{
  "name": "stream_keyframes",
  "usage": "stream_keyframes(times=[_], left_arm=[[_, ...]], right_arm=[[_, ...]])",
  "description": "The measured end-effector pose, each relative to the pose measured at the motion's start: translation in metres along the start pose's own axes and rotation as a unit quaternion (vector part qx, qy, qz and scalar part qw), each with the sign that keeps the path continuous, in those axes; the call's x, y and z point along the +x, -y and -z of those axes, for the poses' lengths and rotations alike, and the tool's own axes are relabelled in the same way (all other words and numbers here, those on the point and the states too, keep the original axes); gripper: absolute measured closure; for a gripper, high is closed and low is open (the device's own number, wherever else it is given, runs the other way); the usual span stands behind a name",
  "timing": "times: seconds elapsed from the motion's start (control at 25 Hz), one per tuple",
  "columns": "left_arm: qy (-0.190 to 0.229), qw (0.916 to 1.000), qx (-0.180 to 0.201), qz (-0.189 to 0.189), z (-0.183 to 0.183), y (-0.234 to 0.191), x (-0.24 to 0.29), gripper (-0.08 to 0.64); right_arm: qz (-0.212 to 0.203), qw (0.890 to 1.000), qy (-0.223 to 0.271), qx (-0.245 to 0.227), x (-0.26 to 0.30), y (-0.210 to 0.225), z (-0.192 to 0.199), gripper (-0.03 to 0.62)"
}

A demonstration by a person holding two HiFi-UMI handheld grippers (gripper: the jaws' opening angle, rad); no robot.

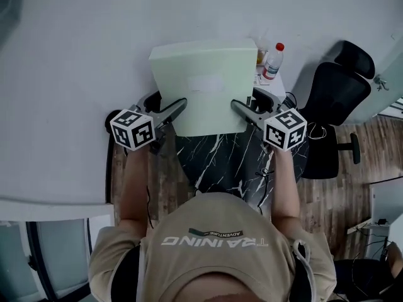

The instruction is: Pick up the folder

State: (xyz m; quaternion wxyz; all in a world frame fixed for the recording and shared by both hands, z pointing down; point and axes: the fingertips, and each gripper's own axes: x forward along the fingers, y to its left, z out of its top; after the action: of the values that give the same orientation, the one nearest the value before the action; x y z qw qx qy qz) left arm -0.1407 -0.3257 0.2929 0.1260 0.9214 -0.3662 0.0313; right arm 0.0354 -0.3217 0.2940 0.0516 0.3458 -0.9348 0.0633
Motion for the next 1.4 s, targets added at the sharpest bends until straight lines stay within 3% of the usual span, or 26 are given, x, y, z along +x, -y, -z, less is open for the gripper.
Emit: stream_keyframes(times=[0.2, 0.4, 0.72, 1.4], left_arm=[[0.043, 0.9978, 0.050, 0.000, -0.043, 0.016, -0.014, 0.235], [0.060, 0.9954, 0.075, 0.005, -0.065, 0.025, -0.024, 0.234], [0.073, 0.9932, 0.091, 0.001, -0.075, 0.027, -0.034, 0.233], [0.077, 0.9934, 0.085, -0.001, -0.073, 0.025, -0.037, 0.233]], right_arm=[[0.005, 0.999, 0.046, -0.028, -0.011, -0.011, -0.039, 0.321], [0.012, 0.996, 0.072, -0.055, -0.019, -0.021, -0.063, 0.321], [0.012, 0.994, 0.083, -0.073, -0.018, -0.029, -0.074, 0.321], [0.007, 0.994, 0.080, -0.071, -0.015, -0.030, -0.073, 0.321]])
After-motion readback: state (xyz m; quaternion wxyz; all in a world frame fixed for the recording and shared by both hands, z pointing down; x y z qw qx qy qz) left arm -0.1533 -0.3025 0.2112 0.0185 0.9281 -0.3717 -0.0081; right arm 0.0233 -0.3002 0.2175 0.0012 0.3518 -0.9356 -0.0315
